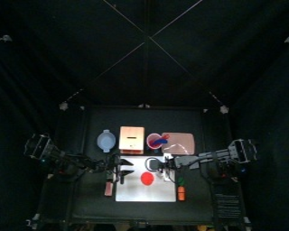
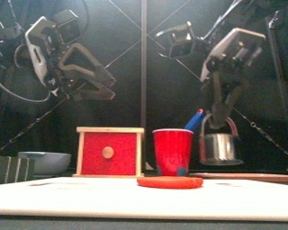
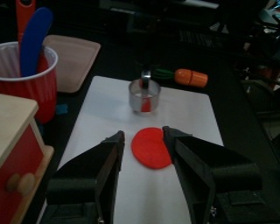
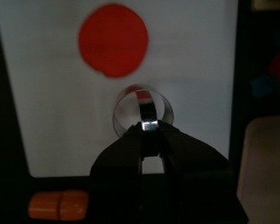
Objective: Get the cutter from the drawer then cut the dough then place the extra dough in the bowl
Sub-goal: Cut the dough
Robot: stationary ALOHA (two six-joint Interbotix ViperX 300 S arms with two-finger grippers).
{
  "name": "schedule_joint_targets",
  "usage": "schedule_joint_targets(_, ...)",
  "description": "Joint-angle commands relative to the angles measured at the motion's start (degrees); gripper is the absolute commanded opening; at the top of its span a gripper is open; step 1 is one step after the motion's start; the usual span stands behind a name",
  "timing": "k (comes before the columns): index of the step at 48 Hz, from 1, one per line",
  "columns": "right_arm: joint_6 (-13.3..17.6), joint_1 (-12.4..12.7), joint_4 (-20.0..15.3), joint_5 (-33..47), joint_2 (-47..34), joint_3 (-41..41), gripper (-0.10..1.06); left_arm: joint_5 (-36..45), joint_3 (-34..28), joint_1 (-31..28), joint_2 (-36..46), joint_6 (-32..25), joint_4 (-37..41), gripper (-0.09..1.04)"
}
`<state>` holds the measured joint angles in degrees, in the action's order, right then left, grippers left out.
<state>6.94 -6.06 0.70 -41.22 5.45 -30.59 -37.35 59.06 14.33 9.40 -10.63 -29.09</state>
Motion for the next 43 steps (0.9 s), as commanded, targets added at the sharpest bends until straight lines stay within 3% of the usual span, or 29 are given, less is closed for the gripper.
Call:
schedule_joint_targets(1,1.41,-1.76,-0.79,0.09,-1.49,5.01,0.46,-0.53,0.35,0.35,0.18,0.0,-0.35,0.8)
schedule_joint_targets(8,9.05,-2.81,2.2,-1.49,-6.06,9.14,0.5,-0.44,1.05,0.35,0.18,-0.09,-0.35,0.8)
schedule_joint_targets(14,15.91,-3.96,8.61,-3.69,-8.88,12.04,0.51,-0.44,1.32,0.35,0.18,-0.09,-0.35,0.8)
schedule_joint_targets(20,19.51,-5.1,13.8,-4.31,-10.46,14.24,0.51,-0.44,1.67,0.35,0.18,-0.09,-0.35,0.8)
schedule_joint_targets(43,19.16,-4.83,12.04,-3.87,-14.06,16.52,0.51,-0.44,2.29,0.44,0.18,0.0,-0.79,0.8)
